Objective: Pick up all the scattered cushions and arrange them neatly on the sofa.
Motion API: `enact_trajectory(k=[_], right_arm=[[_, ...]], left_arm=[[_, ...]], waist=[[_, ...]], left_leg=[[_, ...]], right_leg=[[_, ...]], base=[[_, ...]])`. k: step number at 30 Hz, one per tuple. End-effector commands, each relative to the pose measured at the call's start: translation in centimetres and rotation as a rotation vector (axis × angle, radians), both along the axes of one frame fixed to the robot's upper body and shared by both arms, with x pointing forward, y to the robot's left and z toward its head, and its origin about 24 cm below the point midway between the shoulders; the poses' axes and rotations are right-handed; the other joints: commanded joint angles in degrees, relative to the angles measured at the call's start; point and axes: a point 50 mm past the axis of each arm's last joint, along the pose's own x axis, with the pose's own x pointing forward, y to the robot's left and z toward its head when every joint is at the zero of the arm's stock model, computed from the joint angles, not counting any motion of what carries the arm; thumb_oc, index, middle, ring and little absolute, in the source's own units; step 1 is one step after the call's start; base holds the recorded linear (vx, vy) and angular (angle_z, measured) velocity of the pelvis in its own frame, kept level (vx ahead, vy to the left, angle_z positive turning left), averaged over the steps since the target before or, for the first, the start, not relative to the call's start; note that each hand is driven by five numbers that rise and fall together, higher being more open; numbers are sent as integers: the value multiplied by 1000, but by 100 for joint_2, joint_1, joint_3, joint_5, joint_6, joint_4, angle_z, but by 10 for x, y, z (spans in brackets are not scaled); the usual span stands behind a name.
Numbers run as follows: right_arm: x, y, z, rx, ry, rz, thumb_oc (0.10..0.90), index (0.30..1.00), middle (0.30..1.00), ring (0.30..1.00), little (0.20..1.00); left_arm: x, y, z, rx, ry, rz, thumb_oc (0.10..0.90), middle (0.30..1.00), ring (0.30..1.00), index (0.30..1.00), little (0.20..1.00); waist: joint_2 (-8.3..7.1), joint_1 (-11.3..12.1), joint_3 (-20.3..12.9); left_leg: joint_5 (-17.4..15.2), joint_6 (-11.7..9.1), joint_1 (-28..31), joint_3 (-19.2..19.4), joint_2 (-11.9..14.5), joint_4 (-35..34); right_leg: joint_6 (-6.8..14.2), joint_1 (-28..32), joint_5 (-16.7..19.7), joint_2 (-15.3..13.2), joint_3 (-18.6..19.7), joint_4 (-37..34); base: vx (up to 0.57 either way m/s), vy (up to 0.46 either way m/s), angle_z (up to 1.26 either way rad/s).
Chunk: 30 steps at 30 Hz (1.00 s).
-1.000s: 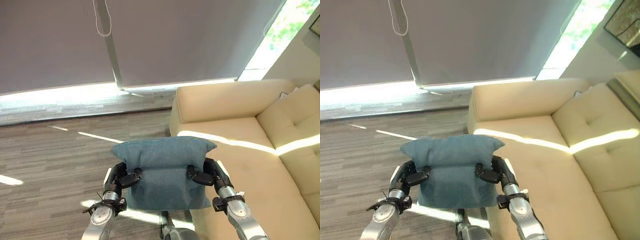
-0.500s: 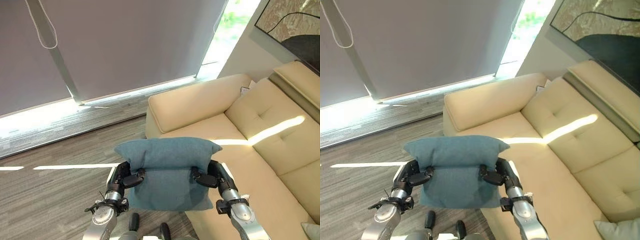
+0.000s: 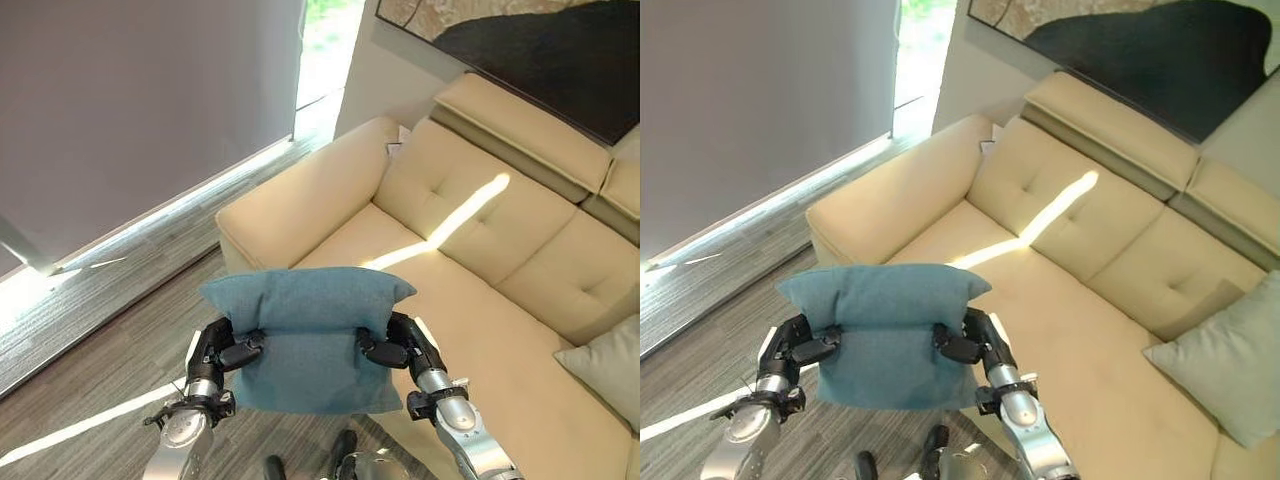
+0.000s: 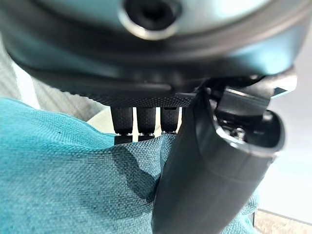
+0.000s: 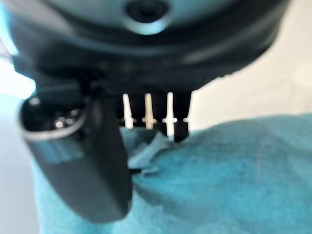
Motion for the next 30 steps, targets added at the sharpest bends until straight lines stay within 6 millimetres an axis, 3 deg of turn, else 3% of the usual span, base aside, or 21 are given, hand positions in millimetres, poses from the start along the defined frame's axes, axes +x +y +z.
enact_trajectory(k=[1,2,3,4,7,9,10,11,12,14,16,20,22,24,25,26,27,30], right_arm=[[27,-14,70,63,-368,-61,400,300,300,300,300],[27,-14,70,63,-368,-61,400,300,300,300,300],[26,-20,69,54,-363,-82,400,300,300,300,300],[25,-21,69,60,-364,-90,400,300,300,300,300],[24,-26,69,63,-359,-112,400,300,300,300,300],[24,-28,69,60,-356,-121,400,300,300,300,300],[24,-29,69,59,-358,-127,400,300,300,300,300],[25,-29,70,60,-362,-127,400,300,300,300,300],[26,-27,71,60,-365,-120,400,300,300,300,300],[28,-27,70,58,-363,-124,400,300,300,300,300],[28,-27,69,51,-360,-123,400,300,300,300,300],[29,-19,70,72,-365,-101,400,300,300,300,300],[34,-11,73,74,-375,-75,400,300,300,300,300],[37,-5,75,81,-388,-61,400,300,300,300,300],[38,-4,77,83,-395,-59,400,300,300,300,300],[38,-4,77,82,-395,-59,400,300,300,300,300],[39,-5,78,64,-401,-54,400,300,300,300,300],[37,-8,78,44,-403,-57,400,300,300,300,300]], left_arm=[[28,-22,46,-52,-283,-96,400,300,300,300,300],[28,-22,46,-51,-284,-96,400,300,300,300,300],[29,-24,47,-55,-285,-104,400,300,300,300,300],[30,-26,48,-57,-289,-103,400,300,300,300,300],[32,-29,49,-69,-296,-100,400,300,300,300,300],[32,-29,50,-68,-300,-100,400,300,300,300,300],[34,-31,52,-65,-309,-106,400,300,300,300,300],[34,-30,54,-61,-316,-104,400,300,300,300,300],[36,-30,57,-64,-334,-91,400,300,300,300,300],[38,-31,61,-67,-354,-86,400,300,300,300,300],[36,-32,60,-85,-354,-91,400,300,300,300,300],[33,-26,60,-41,-342,-102,400,300,300,300,300],[35,-20,63,-24,-350,-82,400,300,300,300,300],[35,-16,64,-16,-358,-66,400,300,300,300,300],[35,-14,64,-21,-357,-57,400,300,300,300,300],[35,-14,64,-21,-357,-57,400,300,300,300,300],[36,-15,63,-27,-359,-57,400,300,300,300,300],[36,-18,62,-27,-355,-65,400,300,300,300,300]], waist=[[-73,-177,-483],[-86,-181,-496],[-117,-224,-455],[-119,-230,-454],[-158,-199,-421],[-195,-223,-449],[-207,-196,-442],[-197,-165,-432],[-128,-46,-390],[-95,35,-333],[13,67,-374],[123,65,-577],[167,152,-481],[255,245,-421],[318,325,-421],[322,306,-406],[382,306,-426],[324,227,-454]], left_leg=[[-785,-405,-216,-487,595,1644],[-762,-404,-241,-488,585,1641],[-627,-535,-383,-414,831,2305],[-487,-545,-451,-441,861,2487],[-537,-476,-816,-832,713,2611],[-584,-443,-874,-862,662,2437],[-754,-387,-938,-1012,538,2112],[-720,-398,-1001,-1193,433,1972],[-545,-442,-1131,-1748,150,1604],[-307,-485,-1393,-2131,-101,1555],[-258,-399,-1158,-2160,-88,1131],[-295,-177,-647,-1816,44,769],[-292,-61,-514,-1621,100,683],[-289,-20,-401,-1511,178,545],[-321,-38,-335,-1431,262,453],[-322,-40,-317,-1452,262,448],[-317,-70,-270,-1457,323,320],[-351,-110,-186,-1492,286,292]], right_leg=[[285,855,286,255,184,-1049],[281,836,302,246,182,-1059],[178,1023,273,323,227,-1150],[140,1057,270,366,290,-1182],[127,1175,263,435,587,-1309],[151,1186,277,408,666,-1367],[178,1245,270,395,869,-1408],[177,1262,265,416,969,-1406],[169,1335,237,527,1263,-1421],[143,1379,236,603,1498,-1420],[141,1463,152,711,1730,-1393],[336,1336,24,668,2005,-816],[595,950,256,556,1894,-80],[678,730,327,228,1269,127],[649,763,283,-172,706,-175],[649,794,279,-173,683,-185],[652,747,404,-359,582,-609],[687,737,511,-267,837,-872]], base=[[88,-126,-18],[104,-145,-26],[67,-112,-23],[82,-120,-29],[53,-33,-57],[84,17,-64],[114,54,-39],[197,98,-45],[155,76,-83],[141,81,-167],[215,156,-117],[189,175,-86],[48,127,-82],[-7,-2,-78],[17,-62,-71],[47,-143,-60],[57,-105,-11],[86,-164,29]])
